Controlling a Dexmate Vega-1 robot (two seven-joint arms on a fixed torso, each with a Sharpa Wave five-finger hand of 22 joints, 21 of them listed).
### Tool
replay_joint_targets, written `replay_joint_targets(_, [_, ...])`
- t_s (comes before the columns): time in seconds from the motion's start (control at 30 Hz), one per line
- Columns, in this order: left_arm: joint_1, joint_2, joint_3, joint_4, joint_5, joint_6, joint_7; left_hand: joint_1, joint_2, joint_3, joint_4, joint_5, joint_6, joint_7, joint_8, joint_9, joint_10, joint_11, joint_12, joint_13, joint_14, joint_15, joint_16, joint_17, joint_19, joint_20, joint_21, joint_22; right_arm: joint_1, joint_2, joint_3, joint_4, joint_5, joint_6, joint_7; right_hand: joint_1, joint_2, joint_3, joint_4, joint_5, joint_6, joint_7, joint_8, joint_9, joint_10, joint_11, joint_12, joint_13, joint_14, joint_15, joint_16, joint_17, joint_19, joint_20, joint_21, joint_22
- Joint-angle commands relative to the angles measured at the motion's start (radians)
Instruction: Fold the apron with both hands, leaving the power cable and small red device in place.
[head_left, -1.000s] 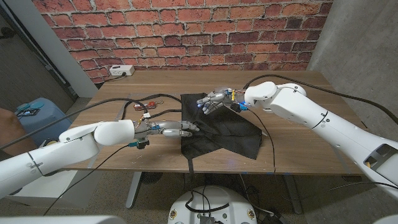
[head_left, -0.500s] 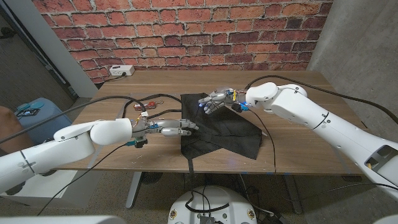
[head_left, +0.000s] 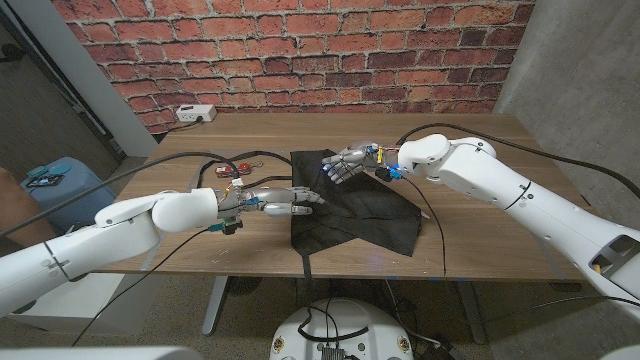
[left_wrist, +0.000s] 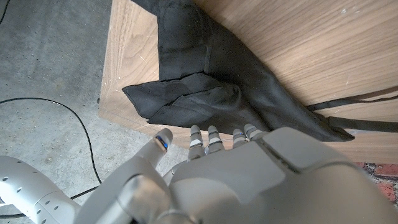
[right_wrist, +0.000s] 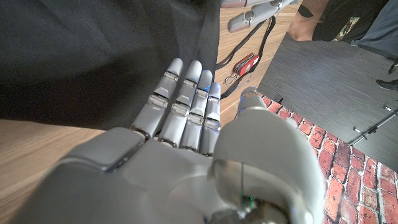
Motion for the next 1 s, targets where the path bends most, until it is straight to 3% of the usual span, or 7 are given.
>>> replay_joint_targets(0.03, [-0.041,-0.047,0.033,0.016,0.038,0.011,-0.021,0.011,0.001,0.002,-0.005,0.004,-0.005,0.001,0.000,0.004,-0.006,-0.004,-0.004,0.000,-0.011,-0.007,0.000,-0.001,-0.064,-0.001,0.005,0.004,0.012,0.001,0.000,0.044,-0.013,0.048,0.040,-0.009,0.002,0.004,0.004,0.001,-0.008,0.001,0.001,0.003,-0.006,0.001,-0.007,-0.001,-0.007,0.003,0.003,0.002,-0.005,-0.002,-0.005,0.004])
replay_joint_targets(0.53, [-0.122,-0.130,0.096,0.094,0.091,-0.024,-0.043,0.013,0.002,-0.001,-0.006,0.002,-0.005,0.004,0.002,0.004,-0.004,-0.007,-0.003,0.000,-0.008,-0.007,0.000,-0.001,-0.061,-0.003,0.005,0.004,-0.003,-0.002,0.039,0.077,0.000,0.085,0.037,-0.022,0.001,0.010,0.004,0.000,-0.022,-0.010,0.007,0.001,-0.034,0.002,-0.034,-0.013,-0.038,0.009,0.000,-0.018,-0.016,-0.005,-0.007,0.005])
replay_joint_targets(0.83, [-0.149,-0.160,0.123,0.113,0.104,-0.017,-0.059,0.014,0.002,-0.002,-0.006,0.001,-0.006,0.003,0.002,0.004,-0.004,-0.008,-0.002,0.000,-0.004,-0.010,0.001,-0.001,-0.056,-0.004,0.006,0.004,-0.010,-0.003,0.055,0.102,0.007,0.114,0.043,-0.069,0.020,0.010,0.035,0.000,-0.039,-0.014,0.011,0.000,-0.056,0.000,-0.059,-0.025,-0.066,0.013,0.005,-0.028,-0.024,-0.013,-0.006,0.006])
replay_joint_targets(1.0, [-0.156,-0.168,0.133,0.112,0.100,-0.002,-0.073,0.015,0.002,-0.003,-0.006,0.001,-0.007,0.003,0.003,0.004,-0.003,-0.006,-0.002,0.000,-0.003,-0.012,0.001,-0.001,-0.054,-0.003,0.007,0.004,-0.006,-0.001,0.056,0.126,0.003,0.138,0.057,-0.149,0.036,0.009,0.093,0.003,-0.054,-0.024,0.014,0.001,-0.075,-0.001,-0.085,-0.036,-0.098,0.013,0.010,-0.033,-0.045,-0.025,-0.009,0.008])
